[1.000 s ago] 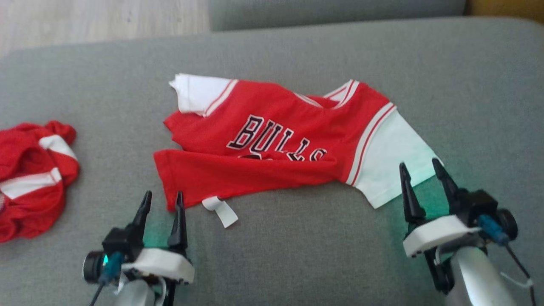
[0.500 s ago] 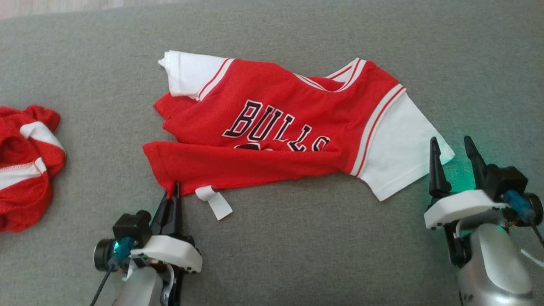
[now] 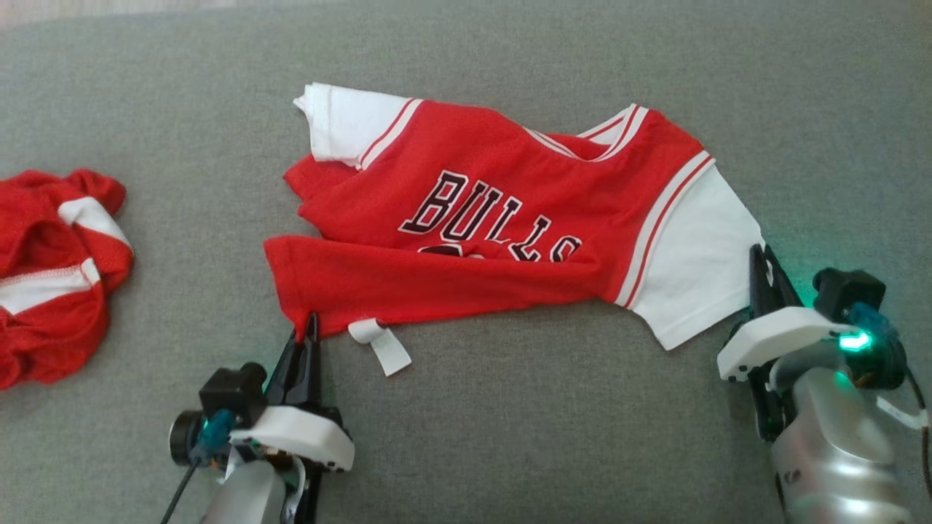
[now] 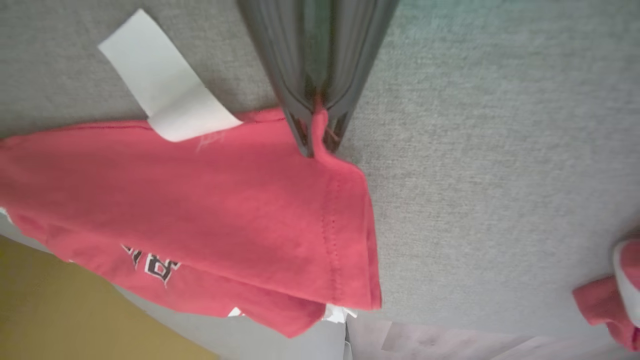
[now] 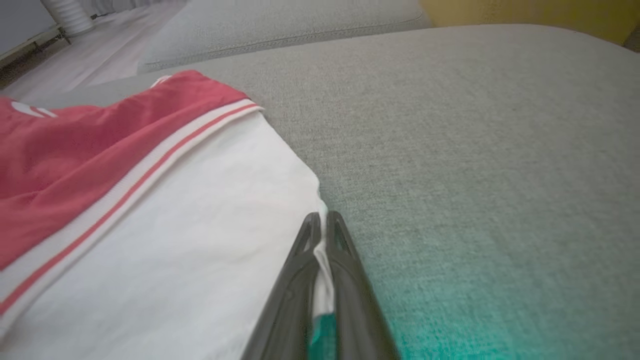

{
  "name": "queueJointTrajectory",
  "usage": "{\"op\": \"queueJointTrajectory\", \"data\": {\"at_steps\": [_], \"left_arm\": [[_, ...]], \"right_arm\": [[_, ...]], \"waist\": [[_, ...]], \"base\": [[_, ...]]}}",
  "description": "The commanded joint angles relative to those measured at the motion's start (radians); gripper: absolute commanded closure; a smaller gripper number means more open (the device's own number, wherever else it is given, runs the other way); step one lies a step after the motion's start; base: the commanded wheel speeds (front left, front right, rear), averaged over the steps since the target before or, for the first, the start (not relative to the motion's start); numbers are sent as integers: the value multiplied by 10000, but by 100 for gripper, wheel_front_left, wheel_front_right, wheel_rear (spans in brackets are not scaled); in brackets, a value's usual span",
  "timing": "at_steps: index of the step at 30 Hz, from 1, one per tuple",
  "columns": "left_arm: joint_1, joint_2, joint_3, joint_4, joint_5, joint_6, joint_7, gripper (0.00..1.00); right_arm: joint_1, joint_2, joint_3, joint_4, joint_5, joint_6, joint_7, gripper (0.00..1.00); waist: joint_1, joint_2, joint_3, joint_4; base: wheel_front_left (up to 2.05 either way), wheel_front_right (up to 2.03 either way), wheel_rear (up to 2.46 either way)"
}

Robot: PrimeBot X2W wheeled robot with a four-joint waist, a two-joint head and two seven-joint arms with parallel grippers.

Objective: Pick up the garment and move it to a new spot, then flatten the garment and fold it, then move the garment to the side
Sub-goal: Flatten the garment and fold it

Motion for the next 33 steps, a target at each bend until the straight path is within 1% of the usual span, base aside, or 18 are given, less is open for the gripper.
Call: {"op": "queueJointTrajectory", "data": {"at_steps": [1,4,5,8,11,14,18,20,23,27,28,29,31,33], "left_arm": [[141,53,349,-402,-134,36,-24,100],[167,53,594,-927,-9,-18,-24,100],[167,53,594,-927,-9,-18,-24,100],[46,55,1013,-1663,299,-110,-24,100],[-358,272,1362,-2456,647,-262,-24,100],[-932,705,1596,-3110,874,-382,-24,100],[-1995,1512,1599,-3567,1048,-469,-24,100],[-2596,1919,1533,-3719,1117,-487,20,100],[-3461,2393,1508,-4018,1060,-501,448,100],[-4361,2728,1428,-4285,914,-509,1272,100],[-4631,2779,1377,-4239,845,-510,1693,100],[-4734,2794,1325,-4175,863,-509,1831,100],[-4865,2626,1271,-3859,719,-484,2088,100],[-5093,2547,1144,-3577,780,-445,2120,100]], "right_arm": [[253,2,434,-28,326,-7,-123,100],[253,-2,780,-606,1096,-7,-205,100],[253,-2,780,-606,1096,-7,-205,100],[294,-8,1259,-1863,2137,-7,-214,100],[260,-250,1766,-3104,3169,-7,-216,100],[56,-706,2197,-4310,4127,-7,-217,100],[-573,-1350,2515,-5519,5219,-7,-218,100],[-1026,-1664,2643,-5993,5580,-7,-118,100],[-1800,-2081,2784,-6598,5876,-7,279,100],[-2635,-2530,2742,-6919,5871,-7,938,100],[-3044,-2648,2648,-6780,5756,-7,1238,100],[-3240,-2677,2641,-6635,5666,-7,1378,100],[-3614,-2672,2694,-6288,5532,-7,1568,100],[-4040,-2751,2900,-5869,5234,-7,1739,100]], "waist": [[0,0,-288,-8],[0,0,-734,-27],[0,0,-734,-27],[0,0,-1270,-33],[0,0,-1809,11],[0,0,-2436,25],[0,0,-2899,22],[0,0,-3058,23],[0,0,-3162,28],[0,0,-3082,101],[0,0,-2903,118],[0,0,-2798,123],[0,0,-2530,139],[0,0,-2108,124]], "base": [[0,0,0],[0,0,0],[0,0,0],[0,0,0],[0,0,0],[0,0,0],[0,0,0],[0,0,0],[0,0,0],[0,0,0],[0,0,0],[0,0,0],[0,0,0],[0,0,0]]}}
